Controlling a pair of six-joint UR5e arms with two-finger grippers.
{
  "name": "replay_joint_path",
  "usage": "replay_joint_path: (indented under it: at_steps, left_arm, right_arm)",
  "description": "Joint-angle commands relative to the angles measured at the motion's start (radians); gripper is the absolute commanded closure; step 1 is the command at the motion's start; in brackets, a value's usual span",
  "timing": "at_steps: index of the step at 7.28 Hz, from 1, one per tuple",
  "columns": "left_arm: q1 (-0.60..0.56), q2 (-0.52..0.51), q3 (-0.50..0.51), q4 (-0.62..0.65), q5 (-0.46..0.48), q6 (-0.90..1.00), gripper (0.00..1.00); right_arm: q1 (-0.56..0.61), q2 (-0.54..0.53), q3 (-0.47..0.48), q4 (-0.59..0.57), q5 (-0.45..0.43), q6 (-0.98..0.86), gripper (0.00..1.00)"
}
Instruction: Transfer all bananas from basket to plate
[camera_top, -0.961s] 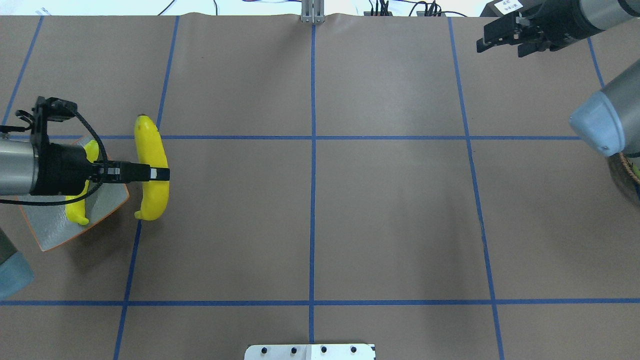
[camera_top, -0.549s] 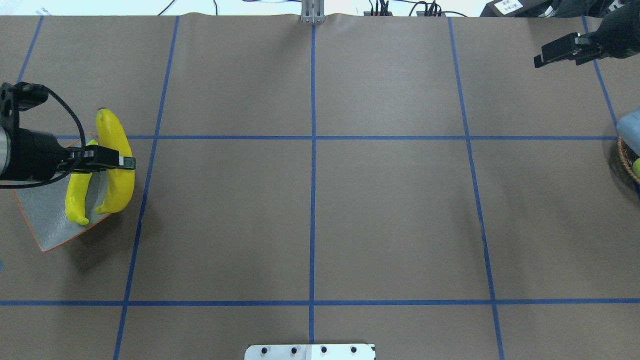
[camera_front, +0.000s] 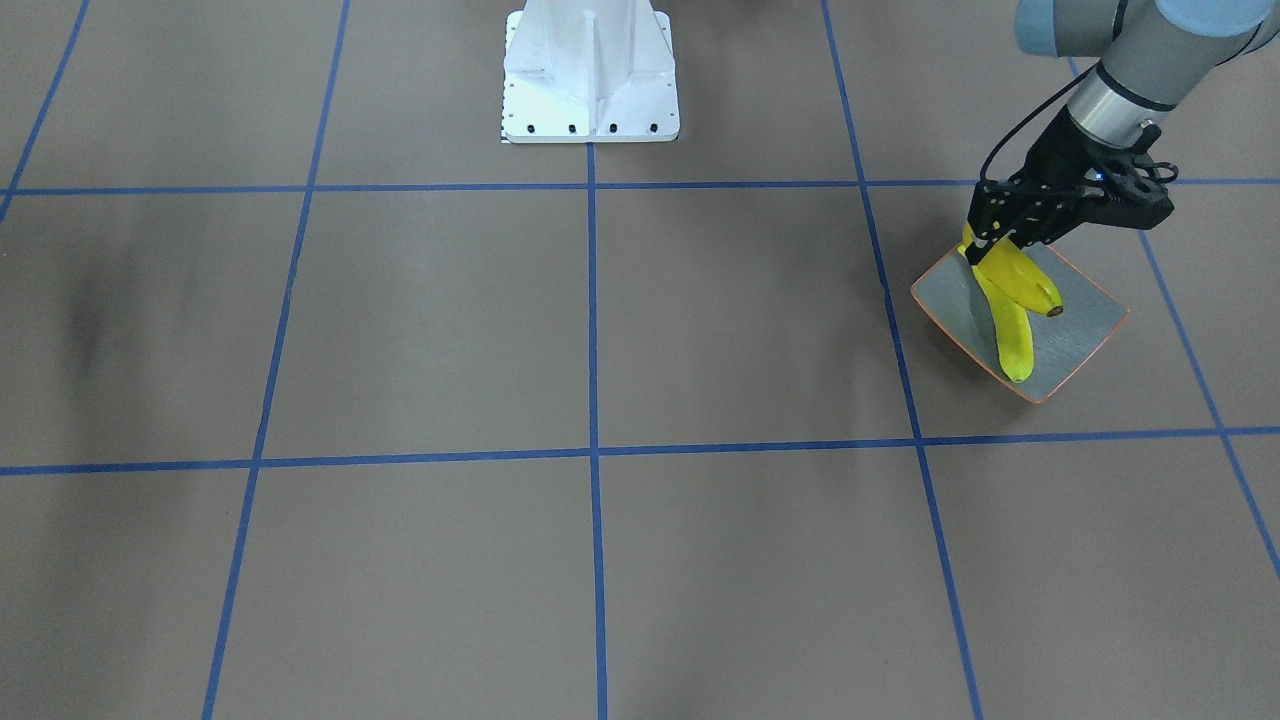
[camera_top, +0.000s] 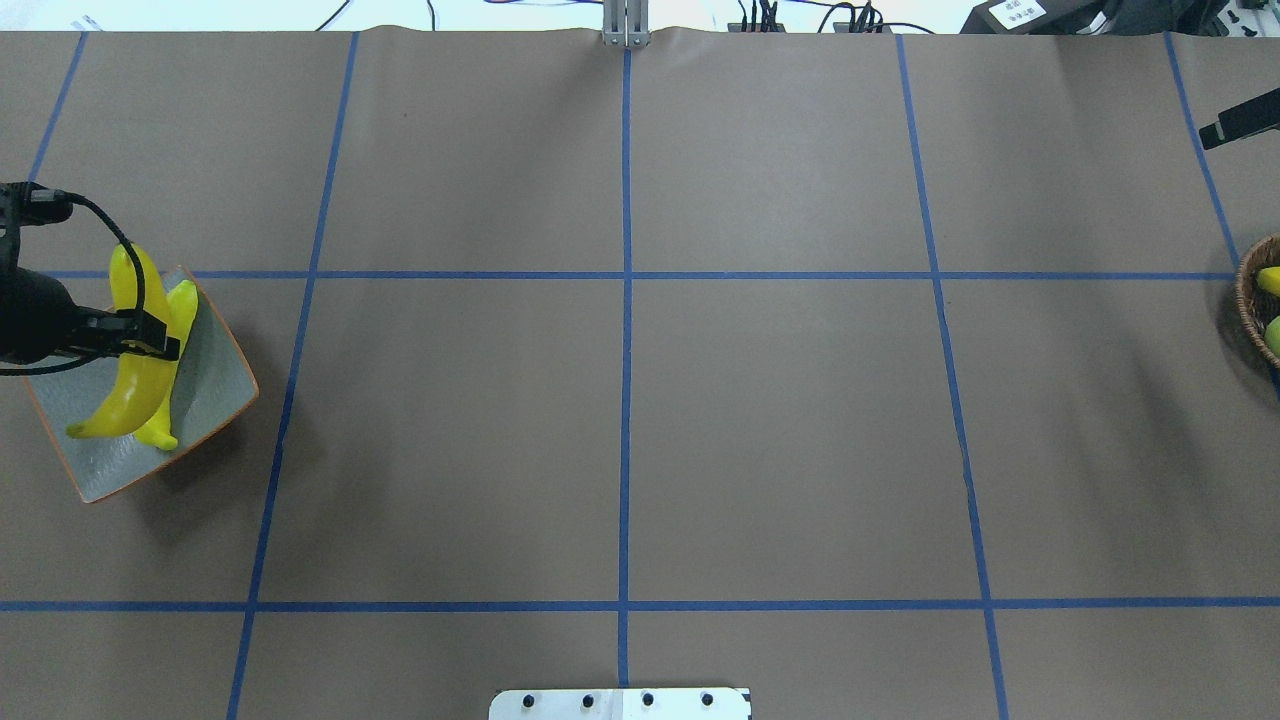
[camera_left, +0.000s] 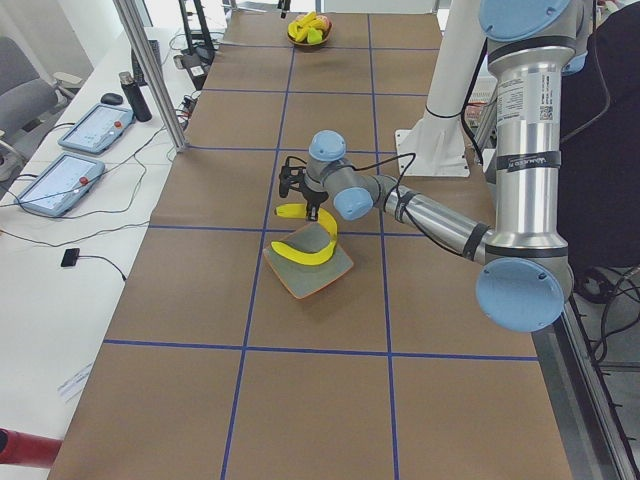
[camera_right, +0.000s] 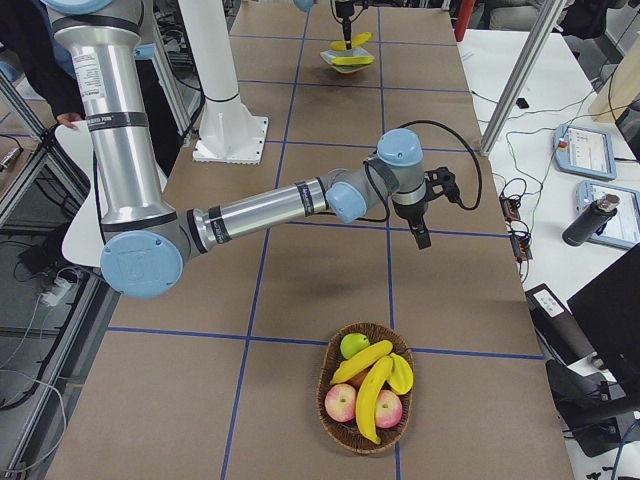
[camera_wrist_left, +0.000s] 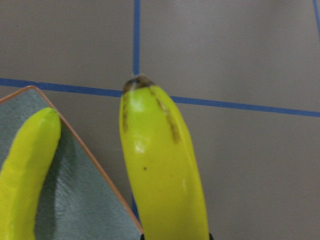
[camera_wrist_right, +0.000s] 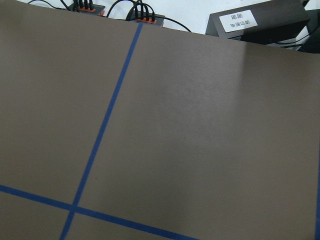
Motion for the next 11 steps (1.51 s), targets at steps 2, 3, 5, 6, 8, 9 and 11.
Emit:
replay_joint_path:
  at_steps: [2, 3, 5, 6, 8, 9, 11]
  left_arm:
    - [-0.002, 0.022, 0.033, 0.162, 0.060, 0.168, 1.00]
    - [0.002, 0.016, 0.076, 0.162, 0.075, 0.172, 1.00]
    - [-0.004, -0.010, 0.128, 0.165, 0.076, 0.192, 0.85]
    - [-0.004, -0.030, 0.154, 0.165, 0.092, 0.192, 0.82]
    - [-0.004, -0.100, 0.231, 0.171, 0.132, 0.193, 0.47]
    - [-0.005, -0.113, 0.233, 0.171, 0.149, 0.195, 0.08]
    - [-0.024, -0.111, 0.223, 0.171, 0.171, 0.289, 0.00]
  right_arm:
    - [0.040, -0.002, -0.069, 0.006, 0.001, -0.128, 0.00]
    - [0.040, -0.003, -0.069, 0.006, 0.001, -0.128, 0.00]
    - [0.040, -0.008, -0.069, 0.012, 0.001, -0.129, 0.00]
    - [0.040, -0.005, -0.069, 0.012, 0.001, -0.128, 0.00]
    - [0.040, -0.007, -0.067, 0.014, 0.003, -0.128, 0.00]
    - [0.040, -0.008, -0.067, 0.014, 0.004, -0.129, 0.00]
    - [0.040, -0.007, -0.067, 0.012, 0.003, -0.128, 0.00]
